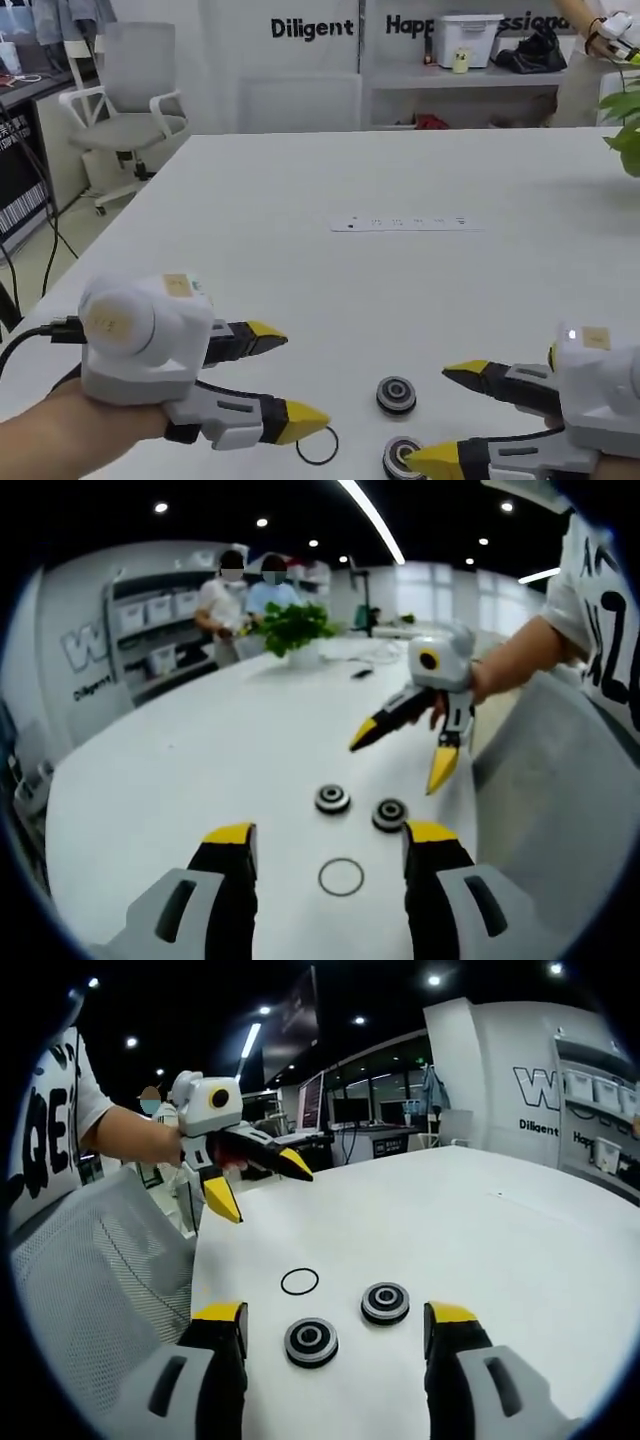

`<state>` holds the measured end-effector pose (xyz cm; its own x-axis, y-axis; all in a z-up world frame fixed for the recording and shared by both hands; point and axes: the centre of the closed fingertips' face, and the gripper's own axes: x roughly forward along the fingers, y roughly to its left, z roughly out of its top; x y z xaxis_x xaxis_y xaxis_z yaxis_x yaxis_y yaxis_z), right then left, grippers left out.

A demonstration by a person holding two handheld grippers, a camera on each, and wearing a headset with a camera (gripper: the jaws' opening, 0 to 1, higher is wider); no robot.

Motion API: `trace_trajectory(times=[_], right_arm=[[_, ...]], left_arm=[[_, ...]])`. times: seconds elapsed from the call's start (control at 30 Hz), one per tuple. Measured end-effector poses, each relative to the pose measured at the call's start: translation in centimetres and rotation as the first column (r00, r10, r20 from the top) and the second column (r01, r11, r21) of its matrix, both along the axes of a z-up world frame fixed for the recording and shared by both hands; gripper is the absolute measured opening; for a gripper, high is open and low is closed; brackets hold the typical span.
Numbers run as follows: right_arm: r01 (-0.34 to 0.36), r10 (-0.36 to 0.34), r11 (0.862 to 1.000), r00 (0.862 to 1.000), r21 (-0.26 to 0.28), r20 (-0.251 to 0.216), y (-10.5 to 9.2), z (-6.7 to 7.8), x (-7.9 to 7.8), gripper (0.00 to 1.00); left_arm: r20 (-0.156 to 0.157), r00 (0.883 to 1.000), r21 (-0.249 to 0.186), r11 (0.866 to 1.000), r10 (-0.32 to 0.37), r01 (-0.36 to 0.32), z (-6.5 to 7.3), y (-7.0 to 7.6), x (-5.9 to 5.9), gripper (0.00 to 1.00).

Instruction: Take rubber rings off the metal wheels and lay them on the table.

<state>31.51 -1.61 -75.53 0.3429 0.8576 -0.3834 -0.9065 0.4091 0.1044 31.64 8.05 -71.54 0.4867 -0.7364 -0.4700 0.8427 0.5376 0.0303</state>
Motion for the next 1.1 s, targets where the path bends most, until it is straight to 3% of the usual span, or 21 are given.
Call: trace_trajectory(times=[0.5, 1.1], right_arm=[[0.045, -0.046, 0.999, 0.998, -0.014, -0.035, -1.2, -2.4, 0.4, 0.59], [-0.047, 0.043, 0.998, 0.996, -0.042, -0.079, -0.2, -4.4, -1.2, 0.37]], left_arm=[[-0.054, 0.997, -0.007, 0.998, -0.061, 0.060, -2.1, -3.1, 0.0, 0.59], [-0.124, 0.983, -0.002, 0.990, -0.138, 0.138, -5.0, -6.2, -1.1, 0.56]])
